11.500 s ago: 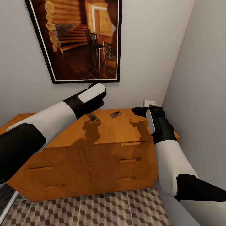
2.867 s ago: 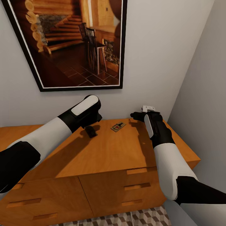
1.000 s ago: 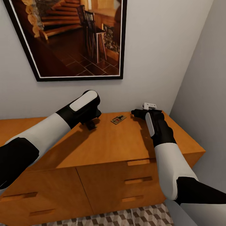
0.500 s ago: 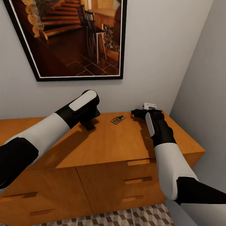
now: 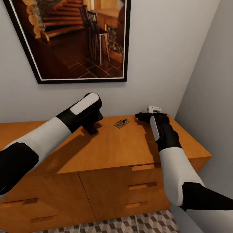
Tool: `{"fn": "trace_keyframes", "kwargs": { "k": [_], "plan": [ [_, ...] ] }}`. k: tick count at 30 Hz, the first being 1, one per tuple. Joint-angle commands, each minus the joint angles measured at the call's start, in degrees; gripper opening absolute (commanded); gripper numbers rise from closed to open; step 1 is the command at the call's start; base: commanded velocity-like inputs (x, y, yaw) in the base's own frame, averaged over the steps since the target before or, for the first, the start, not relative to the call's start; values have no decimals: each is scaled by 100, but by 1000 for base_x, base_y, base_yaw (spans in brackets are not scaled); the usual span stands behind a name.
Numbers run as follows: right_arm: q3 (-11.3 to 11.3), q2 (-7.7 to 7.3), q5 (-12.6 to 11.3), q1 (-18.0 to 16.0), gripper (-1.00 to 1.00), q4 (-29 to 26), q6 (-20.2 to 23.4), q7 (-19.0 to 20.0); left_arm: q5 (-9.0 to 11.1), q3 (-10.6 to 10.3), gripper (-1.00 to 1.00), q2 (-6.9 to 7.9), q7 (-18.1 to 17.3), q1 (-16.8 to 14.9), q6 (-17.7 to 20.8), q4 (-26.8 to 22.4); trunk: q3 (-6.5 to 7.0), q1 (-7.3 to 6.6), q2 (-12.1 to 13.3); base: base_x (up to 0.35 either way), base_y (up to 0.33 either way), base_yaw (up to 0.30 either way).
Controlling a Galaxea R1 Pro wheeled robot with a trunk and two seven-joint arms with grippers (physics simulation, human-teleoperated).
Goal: Take the four mousetraps from the cabinet in the bathroom and place them on the bathroom floor. Make sure all four end up on the same floor surface, and ensure that at least two of them are either under or directly next to the same bathroom sink.
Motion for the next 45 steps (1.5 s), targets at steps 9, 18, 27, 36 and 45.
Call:
{"fn": "trace_keyframes", "kwargs": {
  "k": [9,18,27,36,45],
  "plan": [
    [-16,6,55,-2,100,605,-198,-13,20,65,-100,-16,104,162,144,-116,-8,1,-1,0,0,0],
    [-16,6,55,-2,100,611,-212,-13,34,181,-100,-28,198,156,289,-207,-8,1,-1,0,0,0],
    [-16,6,55,-2,100,611,-213,-13,40,194,-100,-36,205,156,294,-211,-8,1,-1,0,0,0],
    [11,6,3,68,100,107,-218,-68,42,157,-100,-35,213,144,247,-179,30,-45,81,0,0,0],
    [28,6,-2,331,100,-66,-230,-83,49,177,-100,-35,222,297,250,-158,192,-242,442,0,0,0]
  ]
}}
